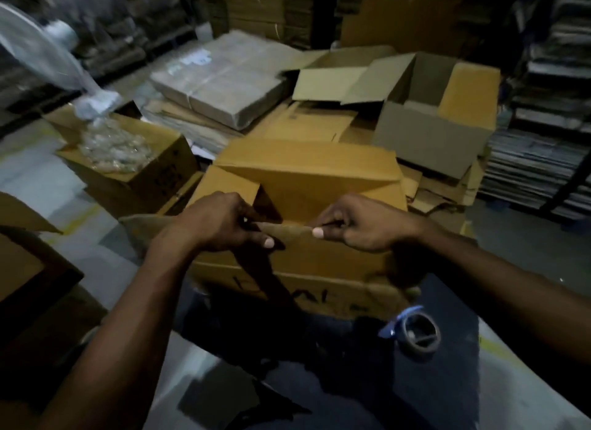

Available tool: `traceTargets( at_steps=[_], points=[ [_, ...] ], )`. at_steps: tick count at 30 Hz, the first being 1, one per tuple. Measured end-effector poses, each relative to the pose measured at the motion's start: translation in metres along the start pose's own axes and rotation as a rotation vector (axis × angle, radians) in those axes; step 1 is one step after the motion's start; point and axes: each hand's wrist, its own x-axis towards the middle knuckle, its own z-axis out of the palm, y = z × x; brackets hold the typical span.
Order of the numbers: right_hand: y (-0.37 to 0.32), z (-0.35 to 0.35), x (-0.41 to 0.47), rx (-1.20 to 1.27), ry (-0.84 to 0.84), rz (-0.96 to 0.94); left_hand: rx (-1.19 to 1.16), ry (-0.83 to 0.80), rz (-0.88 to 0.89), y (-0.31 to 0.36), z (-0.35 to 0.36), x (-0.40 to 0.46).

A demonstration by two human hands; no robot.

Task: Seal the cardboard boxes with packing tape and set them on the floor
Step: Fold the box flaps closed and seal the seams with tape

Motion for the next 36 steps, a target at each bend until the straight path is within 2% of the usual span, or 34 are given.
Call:
traceTargets(
  at_steps=[2,5,8,10,12,13,16,18,22,26,31,33,36],
  points=[
    [0.003,0.005,0.017,-0.121,0.064,0.016,0.071,0.156,-0.044,-0.015,0.016,0.015],
    [0.028,0.017,0.034,-0.288,0.199,0.175,0.222,0.341,-0.082,-0.038,0.056,0.037],
    [0.063,0.028,0.030,-0.199,0.351,0.378,0.118,0.330,-0.060,-0.038,0.097,0.047],
    [0.104,0.026,0.025,-0.109,0.524,0.561,0.072,0.328,-0.036,-0.031,0.122,0.049],
    [0.147,0.015,0.018,0.155,0.700,0.776,0.019,0.361,-0.040,-0.028,0.143,0.051],
    [0.165,0.009,0.014,0.391,0.782,0.834,-0.007,0.371,-0.054,-0.028,0.150,0.052],
    [0.180,-0.002,0.011,1.094,0.940,0.790,-0.004,0.397,-0.087,-0.029,0.158,0.053],
    [0.161,-0.006,0.009,1.260,1.050,0.786,0.017,0.391,-0.081,-0.029,0.158,0.054],
    [0.153,0.001,0.000,1.341,1.125,0.671,0.000,0.394,-0.083,-0.029,0.159,0.053],
    [0.163,0.012,-0.011,1.334,1.177,0.554,-0.034,0.490,-0.087,-0.026,0.159,0.049],
    [0.172,0.041,-0.028,1.121,1.017,0.649,-0.076,0.651,-0.081,-0.023,0.160,0.045],
    [0.169,0.059,-0.036,1.030,0.951,0.651,-0.034,0.611,-0.044,-0.022,0.161,0.046],
    [0.163,0.085,-0.052,0.906,0.912,0.756,0.075,0.468,0.029,-0.025,0.157,0.050]
  ],
)
